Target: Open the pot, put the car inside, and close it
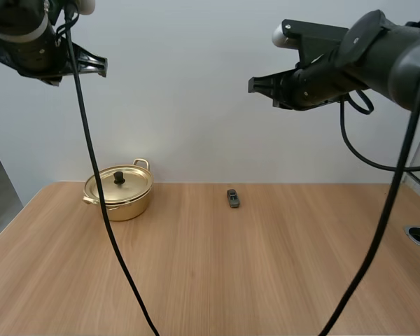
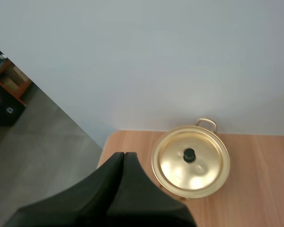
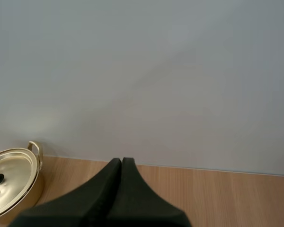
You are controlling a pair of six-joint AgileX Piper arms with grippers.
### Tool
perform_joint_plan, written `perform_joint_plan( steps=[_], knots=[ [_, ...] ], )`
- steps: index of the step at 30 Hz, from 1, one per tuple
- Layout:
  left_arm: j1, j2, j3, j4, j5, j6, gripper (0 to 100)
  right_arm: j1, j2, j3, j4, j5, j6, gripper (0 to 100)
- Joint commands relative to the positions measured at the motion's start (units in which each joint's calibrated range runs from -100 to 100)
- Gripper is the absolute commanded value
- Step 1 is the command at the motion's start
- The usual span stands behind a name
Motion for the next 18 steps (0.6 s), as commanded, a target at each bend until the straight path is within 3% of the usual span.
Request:
perform_joint_plan(
  steps=[1,9,11,14,15,18],
  knots=[
    [-0.02,9.6,-1.7,1.7,-1.2,0.0,0,0.0,13.8,-17.4,1.9,25.5,0.0,0],
    [-0.02,15.4,-1.7,-1.0,0.6,-1.9,0,0.0,18.5,-17.4,5.4,34.4,-3.7,0],
    [-0.02,16.0,-1.7,-2.8,2.9,-7.1,0,0.0,19.9,-17.4,4.9,39.3,-3.9,25],
    [-0.02,16.8,-1.7,-6.4,6.6,-8.9,0,0.0,21.8,-17.4,5.5,41.6,-9.2,87],
    [-0.02,17.0,-1.7,-7.1,8.0,-8.4,0,0.0,22.4,-17.4,5.8,41.6,-10.6,100],
    [-0.02,18.7,-1.8,-7.6,13.8,-6.1,11,0.0,23.1,-17.4,6.3,41.6,-10.8,100]
  ],
)
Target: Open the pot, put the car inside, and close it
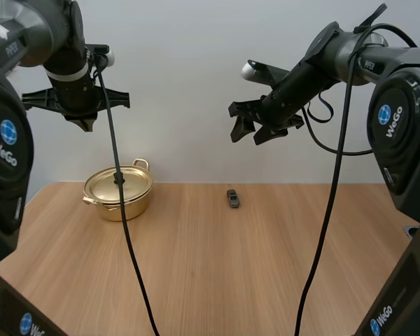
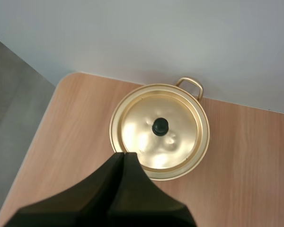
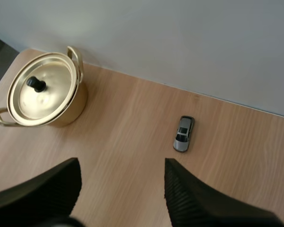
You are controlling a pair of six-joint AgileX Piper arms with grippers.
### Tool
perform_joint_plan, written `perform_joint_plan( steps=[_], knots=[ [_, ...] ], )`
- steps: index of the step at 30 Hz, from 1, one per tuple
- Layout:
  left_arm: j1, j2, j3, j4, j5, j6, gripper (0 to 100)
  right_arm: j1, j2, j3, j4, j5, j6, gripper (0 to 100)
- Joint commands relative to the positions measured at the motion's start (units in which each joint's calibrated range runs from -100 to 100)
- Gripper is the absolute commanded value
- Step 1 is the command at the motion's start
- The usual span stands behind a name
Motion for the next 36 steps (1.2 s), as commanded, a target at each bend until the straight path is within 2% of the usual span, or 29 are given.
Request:
perform_joint_plan(
  steps=[1,2,8,9,20,24,30,36],
  knots=[
    [-0.02,1.4,0.0,-0.1,3.5,4.4,20,0.0,0.2,0.0,0.8,0.2,-0.9,100],
    [-0.02,2.2,0.0,0.4,3.5,5.3,27,0.0,0.3,0.0,1.2,0.2,-0.9,100],
    [-0.02,6.2,0.0,5.9,3.5,9.0,95,0.0,0.3,0.0,3.1,0.2,-0.9,100],
    [-0.02,6.3,0.0,7.0,3.5,9.0,100,0.0,0.3,0.0,3.1,0.2,-0.9,100],
    [-0.02,6.3,-0.2,18.5,2.6,9.2,100,0.0,0.3,0.0,3.1,0.2,-0.9,100],
    [-0.02,6.3,-0.2,18.9,-2.0,11.0,100,0.0,0.3,0.0,3.1,0.2,-0.9,100],
    [-0.02,6.3,-0.2,14.1,-8.5,10.9,100,0.0,0.3,0.0,3.1,0.2,1.4,100],
    [-0.02,6.3,-0.2,-0.9,-14.1,10.9,100,0.0,0.2,0.0,1.7,0.2,3.2,100]
  ],
)
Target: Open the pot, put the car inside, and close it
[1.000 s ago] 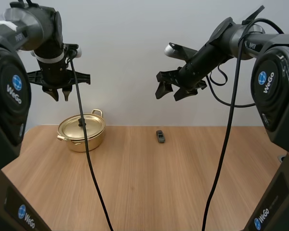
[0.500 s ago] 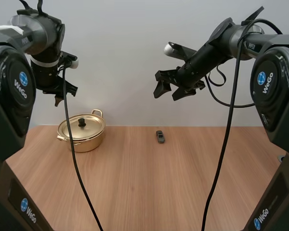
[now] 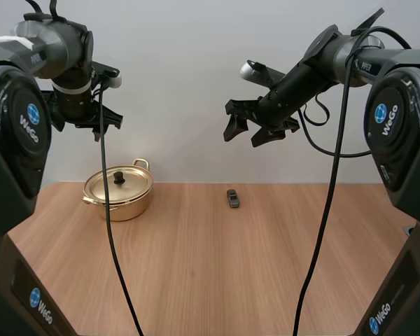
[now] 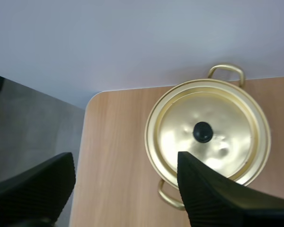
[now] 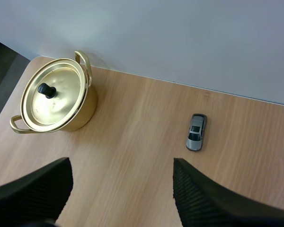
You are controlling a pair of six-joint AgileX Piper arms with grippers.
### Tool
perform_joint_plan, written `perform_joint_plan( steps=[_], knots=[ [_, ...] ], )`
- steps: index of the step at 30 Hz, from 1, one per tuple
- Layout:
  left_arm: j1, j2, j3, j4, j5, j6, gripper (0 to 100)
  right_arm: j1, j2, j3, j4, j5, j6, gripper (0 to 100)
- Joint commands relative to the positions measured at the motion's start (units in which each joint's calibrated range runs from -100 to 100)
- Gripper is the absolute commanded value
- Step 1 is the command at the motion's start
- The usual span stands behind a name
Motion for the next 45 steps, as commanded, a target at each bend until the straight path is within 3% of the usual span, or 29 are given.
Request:
perform_joint_plan(
  steps=[1,13,20,45],
  knots=[
    [-0.02,0.0,-0.1,-8.9,-2.9,0.0,100,0.0,-0.1,0.0,-1.3,0.0,0.0,100],
    [-0.02,1.9,0.1,-9.2,-11.5,1.7,100,0.0,-0.2,0.0,-12.3,0.0,-0.1,100],
    [-0.02,8.5,0.1,-10.1,-11.3,1.6,100,-1.7,-0.2,0.0,-11.2,0.0,-0.1,100],
    [-0.02,20.6,0.1,-12.3,-10.9,3.5,100,-1.7,-0.2,0.0,-9.6,0.0,-0.1,100]
  ],
)
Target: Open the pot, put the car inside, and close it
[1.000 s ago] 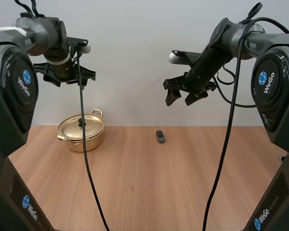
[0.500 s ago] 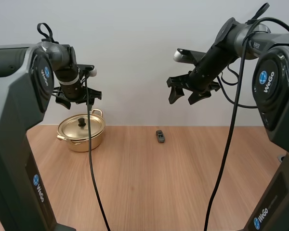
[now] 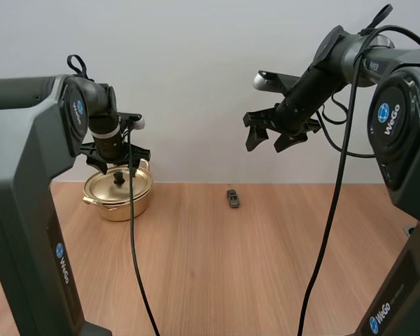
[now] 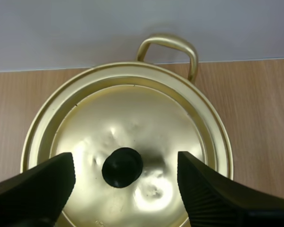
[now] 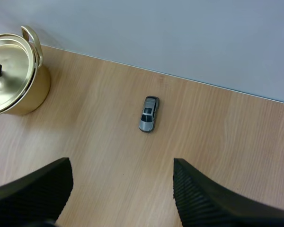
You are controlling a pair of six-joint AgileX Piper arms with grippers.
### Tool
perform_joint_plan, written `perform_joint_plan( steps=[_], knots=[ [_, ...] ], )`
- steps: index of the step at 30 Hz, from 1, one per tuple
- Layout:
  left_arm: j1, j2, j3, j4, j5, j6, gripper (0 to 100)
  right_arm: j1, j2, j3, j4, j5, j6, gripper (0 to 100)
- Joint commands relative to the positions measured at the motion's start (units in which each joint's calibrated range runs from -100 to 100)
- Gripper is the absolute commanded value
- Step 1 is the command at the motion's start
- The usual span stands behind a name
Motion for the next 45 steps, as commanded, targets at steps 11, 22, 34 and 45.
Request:
perform_joint_plan(
  steps=[11,22,34,45],
  knots=[
    [-0.02,0.6,0.1,0.0,-2.9,0.3,100,0.0,-0.1,0.0,-0.1,0.0,0.0,100],
    [-0.02,3.8,0.1,0.0,-2.9,1.6,100,0.0,-0.1,0.0,2.8,0.0,0.0,100],
    [-0.02,3.8,0.1,0.0,-3.9,0.5,0,0.0,-0.1,0.0,3.4,0.0,0.0,100],
    [-0.02,-1.1,-4.1,0.0,-4.0,0.5,0,0.0,-0.1,0.0,3.4,0.0,0.0,100]
  ],
)
